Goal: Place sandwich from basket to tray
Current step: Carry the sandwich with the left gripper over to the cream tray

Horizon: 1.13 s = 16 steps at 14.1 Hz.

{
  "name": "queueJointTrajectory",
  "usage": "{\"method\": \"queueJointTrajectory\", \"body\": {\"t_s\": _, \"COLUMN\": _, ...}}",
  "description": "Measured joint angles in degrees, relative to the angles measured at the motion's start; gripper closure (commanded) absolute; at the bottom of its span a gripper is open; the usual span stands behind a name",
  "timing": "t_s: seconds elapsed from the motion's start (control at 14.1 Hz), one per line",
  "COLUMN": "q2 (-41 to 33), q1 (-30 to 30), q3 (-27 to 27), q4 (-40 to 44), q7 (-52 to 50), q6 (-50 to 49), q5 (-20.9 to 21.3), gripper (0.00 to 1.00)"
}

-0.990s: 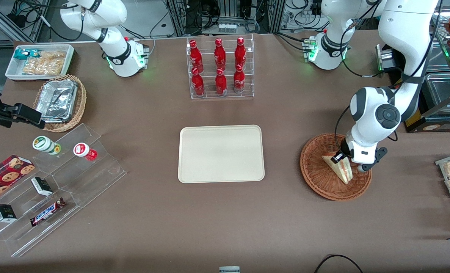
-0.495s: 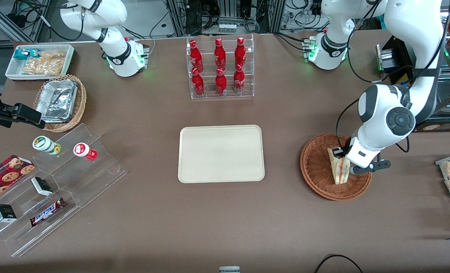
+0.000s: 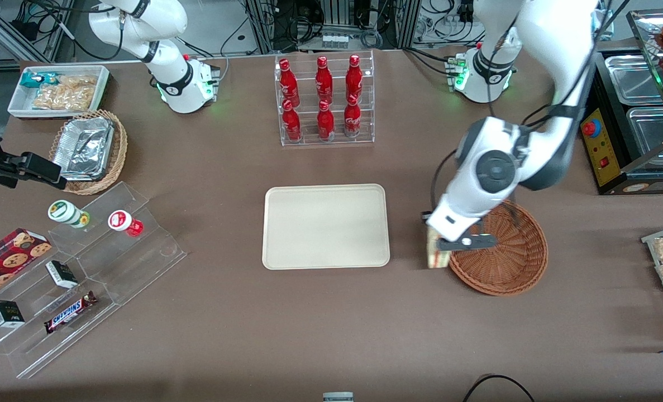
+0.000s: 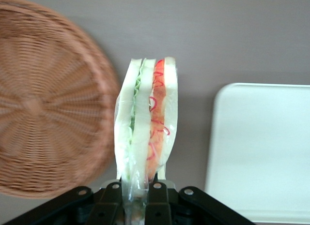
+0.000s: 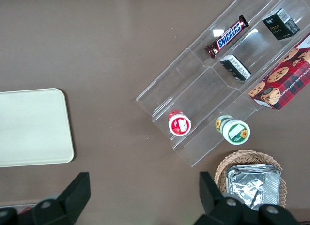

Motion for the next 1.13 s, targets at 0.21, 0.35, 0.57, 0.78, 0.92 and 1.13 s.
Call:
{"method": "queueJointTrajectory", "body": {"t_s": 0.21, "q2": 5.13, "q1": -5.49, "q3": -0.06, "q4": 6.0, "q7": -7.67, "q6": 0.0, "q5": -0.01, "gripper": 1.0}}
{"method": "queueJointTrajectory", "body": {"t_s": 0.35, "q2": 8.38, "q1": -8.89, "q3": -0.1, "q4": 9.65, "q7": -12.49, "q6": 0.0, "q5": -0.01, "gripper": 1.0}}
{"method": "queueJointTrajectory", "body": {"t_s": 0.57, "q2": 12.98, "q1": -14.28, "q3": -0.09, "q4": 14.31, "q7": -18.89, "q6": 0.01, "q5": 0.0, "gripper": 1.0}}
{"method": "queueJointTrajectory", "body": {"t_s": 0.78, "q2": 17.46, "q1": -17.85, "q3": -0.04, "q4": 19.44, "q7": -23.09, "q6": 0.04, "q5": 0.0, "gripper": 1.0}}
{"method": "queueJointTrajectory", "body": {"t_s": 0.92, "q2": 20.12, "q1": -19.62, "q3": -0.04, "q4": 22.53, "q7": -25.19, "q6": 0.04, "q5": 0.03, "gripper": 1.0}}
{"method": "queueJointTrajectory", "body": {"t_s": 1.13, "q2": 22.27, "q1": -21.01, "q3": -0.03, "q4": 24.83, "q7": -25.43, "q6": 0.04, "q5": 0.34, "gripper": 1.0}}
